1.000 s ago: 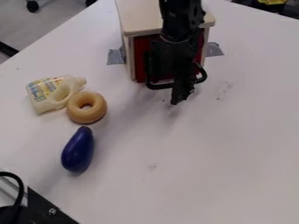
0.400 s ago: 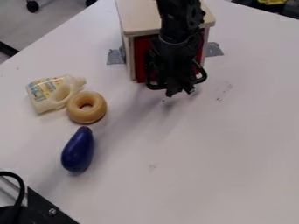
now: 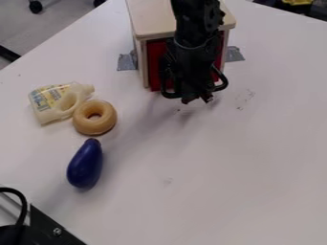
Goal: Open the drawer
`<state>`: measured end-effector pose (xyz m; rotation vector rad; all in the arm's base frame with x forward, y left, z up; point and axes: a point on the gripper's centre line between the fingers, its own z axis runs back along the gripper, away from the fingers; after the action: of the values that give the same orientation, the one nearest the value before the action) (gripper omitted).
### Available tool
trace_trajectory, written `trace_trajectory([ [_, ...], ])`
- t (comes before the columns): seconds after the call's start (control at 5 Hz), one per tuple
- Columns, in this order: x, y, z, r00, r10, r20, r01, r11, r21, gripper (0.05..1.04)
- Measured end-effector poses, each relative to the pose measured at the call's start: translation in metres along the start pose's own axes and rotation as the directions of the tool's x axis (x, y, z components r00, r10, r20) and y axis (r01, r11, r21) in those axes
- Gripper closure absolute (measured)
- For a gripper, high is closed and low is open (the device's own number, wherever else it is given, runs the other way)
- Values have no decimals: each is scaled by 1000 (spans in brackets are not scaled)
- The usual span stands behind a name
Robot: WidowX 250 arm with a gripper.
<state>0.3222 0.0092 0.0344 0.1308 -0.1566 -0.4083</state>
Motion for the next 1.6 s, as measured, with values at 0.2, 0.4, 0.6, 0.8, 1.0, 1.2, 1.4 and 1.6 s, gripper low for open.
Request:
trace_trajectory([
  [0.2,-3,-7,2,1000,-6,1,6,1000,-13,850],
  [0.4,-6,-14,5,1000,-21,2,21,1000,-17,852],
  [0.6,-23,-28,13,999,-50,11,51,998,-30,897],
  [0.8,-37,-35,22,997,-78,22,79,996,-35,918],
  [1.0,-51,-46,30,994,-103,35,104,994,-41,921],
  [1.2,-60,-54,34,991,-125,42,127,991,-44,921],
  [1.4,-69,-58,36,990,-135,38,137,990,-46,921],
  [1.6,-72,-59,38,991,-130,45,132,990,-48,921],
])
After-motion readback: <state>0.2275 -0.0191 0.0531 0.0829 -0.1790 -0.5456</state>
